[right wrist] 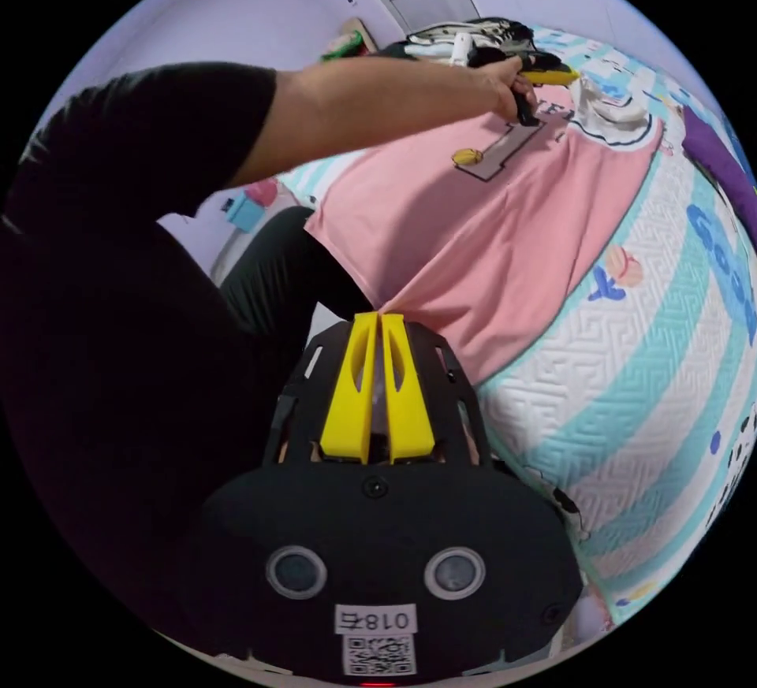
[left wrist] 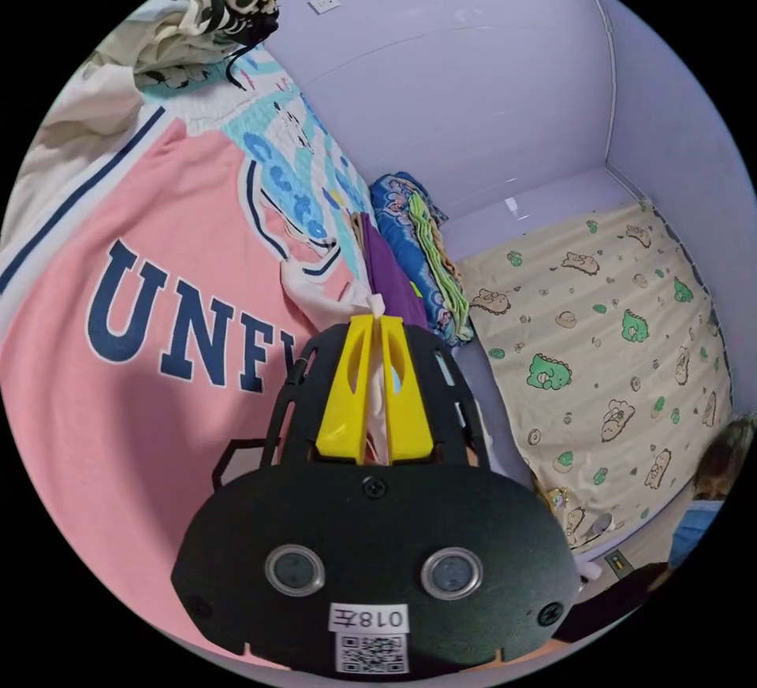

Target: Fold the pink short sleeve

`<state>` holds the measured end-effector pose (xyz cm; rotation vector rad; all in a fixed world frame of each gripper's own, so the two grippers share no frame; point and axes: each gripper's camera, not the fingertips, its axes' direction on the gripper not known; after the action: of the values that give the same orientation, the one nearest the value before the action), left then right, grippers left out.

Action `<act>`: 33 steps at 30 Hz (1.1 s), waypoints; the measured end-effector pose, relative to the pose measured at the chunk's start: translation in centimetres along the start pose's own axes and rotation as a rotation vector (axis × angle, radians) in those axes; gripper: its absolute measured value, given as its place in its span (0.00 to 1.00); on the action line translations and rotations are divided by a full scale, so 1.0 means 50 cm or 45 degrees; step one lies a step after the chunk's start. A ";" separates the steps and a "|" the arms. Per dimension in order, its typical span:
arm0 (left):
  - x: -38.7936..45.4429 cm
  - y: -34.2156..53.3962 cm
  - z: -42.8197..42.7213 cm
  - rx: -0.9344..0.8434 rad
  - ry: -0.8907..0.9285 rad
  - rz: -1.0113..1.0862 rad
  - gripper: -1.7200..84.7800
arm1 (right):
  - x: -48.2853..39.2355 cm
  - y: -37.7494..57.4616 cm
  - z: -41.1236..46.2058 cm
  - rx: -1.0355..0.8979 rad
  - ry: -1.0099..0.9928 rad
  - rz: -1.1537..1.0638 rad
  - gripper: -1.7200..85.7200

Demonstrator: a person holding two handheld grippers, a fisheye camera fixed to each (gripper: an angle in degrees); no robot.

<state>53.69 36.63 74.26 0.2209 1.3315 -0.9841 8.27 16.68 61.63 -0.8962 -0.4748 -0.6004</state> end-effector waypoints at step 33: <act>-0.015 0.445 -0.777 0.047 0.565 0.431 0.08 | 0.110 -0.389 0.111 0.463 0.530 0.175 0.12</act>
<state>41.86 75.49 55.39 0.7018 1.6100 -0.6922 -1.25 10.36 79.21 -0.4364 -0.1355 -0.5346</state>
